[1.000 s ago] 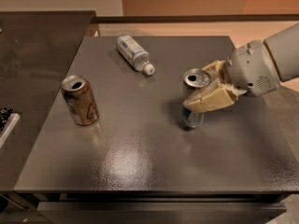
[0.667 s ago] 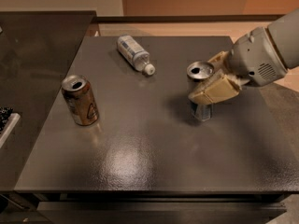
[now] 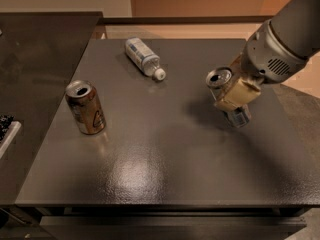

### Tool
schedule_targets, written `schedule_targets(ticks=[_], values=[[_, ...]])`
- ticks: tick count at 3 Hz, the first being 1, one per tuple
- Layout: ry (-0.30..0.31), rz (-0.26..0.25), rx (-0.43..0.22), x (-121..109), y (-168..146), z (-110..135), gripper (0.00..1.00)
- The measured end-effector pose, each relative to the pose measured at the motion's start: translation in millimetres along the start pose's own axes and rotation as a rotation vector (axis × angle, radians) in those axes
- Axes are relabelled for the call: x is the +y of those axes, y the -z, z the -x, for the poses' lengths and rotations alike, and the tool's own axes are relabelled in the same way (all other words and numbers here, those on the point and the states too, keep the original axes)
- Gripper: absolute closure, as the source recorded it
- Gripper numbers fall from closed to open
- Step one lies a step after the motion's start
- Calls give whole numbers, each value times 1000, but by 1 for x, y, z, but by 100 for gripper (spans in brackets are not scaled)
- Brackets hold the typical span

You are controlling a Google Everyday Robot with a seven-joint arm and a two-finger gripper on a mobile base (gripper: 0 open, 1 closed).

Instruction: Knock redbull can over

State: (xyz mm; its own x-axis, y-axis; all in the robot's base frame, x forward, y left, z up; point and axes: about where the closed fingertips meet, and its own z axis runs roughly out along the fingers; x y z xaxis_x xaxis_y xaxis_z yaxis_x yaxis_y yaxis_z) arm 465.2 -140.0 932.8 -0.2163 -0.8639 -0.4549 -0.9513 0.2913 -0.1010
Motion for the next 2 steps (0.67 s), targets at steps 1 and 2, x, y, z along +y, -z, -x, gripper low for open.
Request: schedule_targets(ticks=[1, 2], values=[[13, -5, 150, -4, -8, -16, 82], [38, -4, 271, -7, -16, -31, 59]])
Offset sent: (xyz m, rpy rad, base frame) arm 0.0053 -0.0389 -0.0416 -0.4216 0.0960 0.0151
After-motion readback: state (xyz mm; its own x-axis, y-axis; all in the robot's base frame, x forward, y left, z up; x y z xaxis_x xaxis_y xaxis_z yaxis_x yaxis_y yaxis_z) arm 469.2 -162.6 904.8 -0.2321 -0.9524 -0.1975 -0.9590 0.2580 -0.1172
